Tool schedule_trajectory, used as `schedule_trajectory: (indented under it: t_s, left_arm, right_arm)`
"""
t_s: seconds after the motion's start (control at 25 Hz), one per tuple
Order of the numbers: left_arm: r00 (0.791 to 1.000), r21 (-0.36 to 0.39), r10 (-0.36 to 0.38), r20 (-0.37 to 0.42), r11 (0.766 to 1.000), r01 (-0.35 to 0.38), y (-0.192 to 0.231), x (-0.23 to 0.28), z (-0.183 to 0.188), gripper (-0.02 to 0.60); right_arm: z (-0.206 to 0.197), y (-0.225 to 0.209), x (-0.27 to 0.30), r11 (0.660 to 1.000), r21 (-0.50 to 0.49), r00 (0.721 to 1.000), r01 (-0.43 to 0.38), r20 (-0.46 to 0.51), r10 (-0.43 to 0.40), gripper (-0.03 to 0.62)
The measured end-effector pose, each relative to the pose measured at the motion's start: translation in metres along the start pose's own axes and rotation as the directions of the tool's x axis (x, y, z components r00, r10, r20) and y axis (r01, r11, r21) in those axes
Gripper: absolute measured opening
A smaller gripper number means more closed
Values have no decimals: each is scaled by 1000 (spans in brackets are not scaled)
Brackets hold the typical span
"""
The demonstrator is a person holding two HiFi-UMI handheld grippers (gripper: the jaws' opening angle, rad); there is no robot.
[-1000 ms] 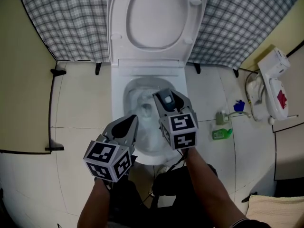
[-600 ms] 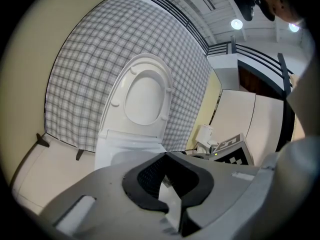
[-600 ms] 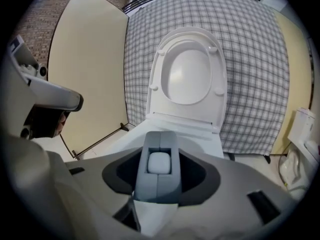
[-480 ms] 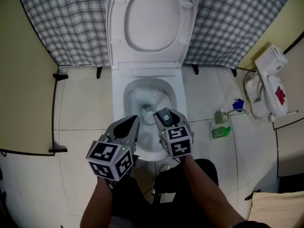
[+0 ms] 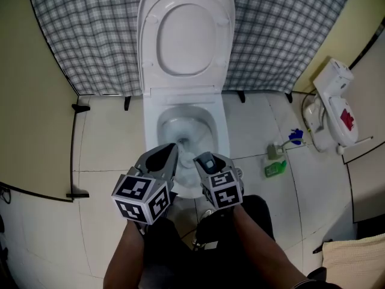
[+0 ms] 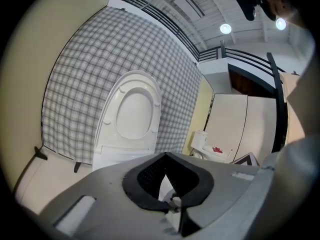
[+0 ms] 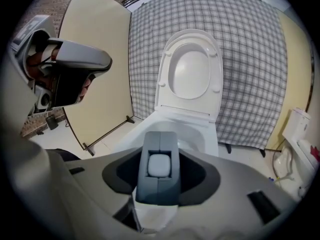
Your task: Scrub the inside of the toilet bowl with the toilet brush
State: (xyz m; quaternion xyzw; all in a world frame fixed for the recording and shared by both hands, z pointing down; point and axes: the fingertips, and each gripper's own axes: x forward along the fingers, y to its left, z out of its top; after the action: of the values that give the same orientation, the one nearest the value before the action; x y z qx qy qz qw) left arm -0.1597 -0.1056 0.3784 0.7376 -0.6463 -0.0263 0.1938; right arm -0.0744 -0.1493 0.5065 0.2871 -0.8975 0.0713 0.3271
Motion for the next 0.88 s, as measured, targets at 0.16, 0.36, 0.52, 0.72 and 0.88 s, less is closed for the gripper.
schedule_trajectory:
  t_s: [0.16, 0.36, 0.52, 0.72, 0.88]
  left_arm:
    - [1000, 35, -8, 28, 999, 7, -20, -13, 9, 9]
    - [999, 51, -25, 40, 998, 22, -33, -22, 15, 9]
    - [998, 68, -29, 56, 997, 25, -40, -26, 21, 9]
    - [997, 96, -45, 63, 995, 39, -50, -28, 25, 9]
    - [996, 100, -48, 73, 994, 40, -52, -28, 18, 11]
  right_arm:
    - [-6, 10, -29, 1000, -29, 999, -6, -35, 5, 207]
    - [-7, 20, -61, 999, -37, 998, -15, -60, 13, 207]
    - [-6, 27, -88, 998, -51, 998, -27, -64, 24, 207]
    - [-11, 36, -108, 998, -59, 996, -35, -86, 30, 207]
    - [-20, 37, -108, 997, -69, 996, -40, -88, 33, 207]
